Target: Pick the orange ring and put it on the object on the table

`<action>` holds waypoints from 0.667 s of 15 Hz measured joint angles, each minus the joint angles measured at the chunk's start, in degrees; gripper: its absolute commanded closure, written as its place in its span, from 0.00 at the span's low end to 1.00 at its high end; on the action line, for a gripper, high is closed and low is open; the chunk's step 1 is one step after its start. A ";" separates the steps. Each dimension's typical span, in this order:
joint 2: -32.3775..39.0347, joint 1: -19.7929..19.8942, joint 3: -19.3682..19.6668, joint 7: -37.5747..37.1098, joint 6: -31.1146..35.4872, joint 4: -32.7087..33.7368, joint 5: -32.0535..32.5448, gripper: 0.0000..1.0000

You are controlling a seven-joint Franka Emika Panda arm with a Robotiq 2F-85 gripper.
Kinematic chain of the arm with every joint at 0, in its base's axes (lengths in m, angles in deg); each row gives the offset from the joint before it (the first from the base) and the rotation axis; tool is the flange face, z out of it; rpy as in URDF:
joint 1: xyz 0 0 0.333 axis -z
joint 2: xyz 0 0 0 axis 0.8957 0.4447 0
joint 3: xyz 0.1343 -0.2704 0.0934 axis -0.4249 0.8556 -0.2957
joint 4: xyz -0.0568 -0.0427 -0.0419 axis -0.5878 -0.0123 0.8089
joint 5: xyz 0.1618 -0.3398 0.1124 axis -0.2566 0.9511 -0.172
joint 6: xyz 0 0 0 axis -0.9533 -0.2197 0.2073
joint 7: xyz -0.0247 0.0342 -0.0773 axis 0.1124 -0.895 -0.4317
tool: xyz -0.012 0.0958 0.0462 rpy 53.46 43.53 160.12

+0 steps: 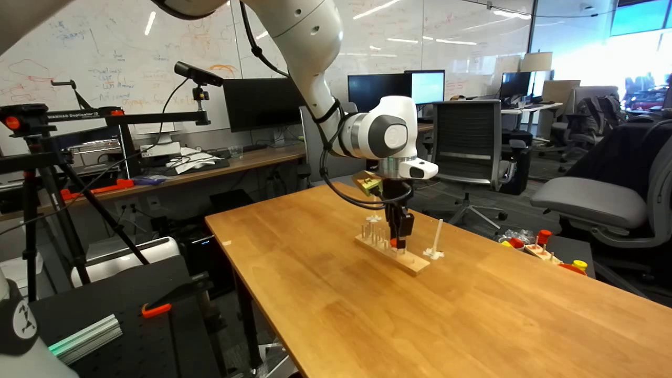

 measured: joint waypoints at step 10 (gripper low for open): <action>-0.05 -0.01 -0.37 -0.34 -2.17 -0.09 0.00 0.82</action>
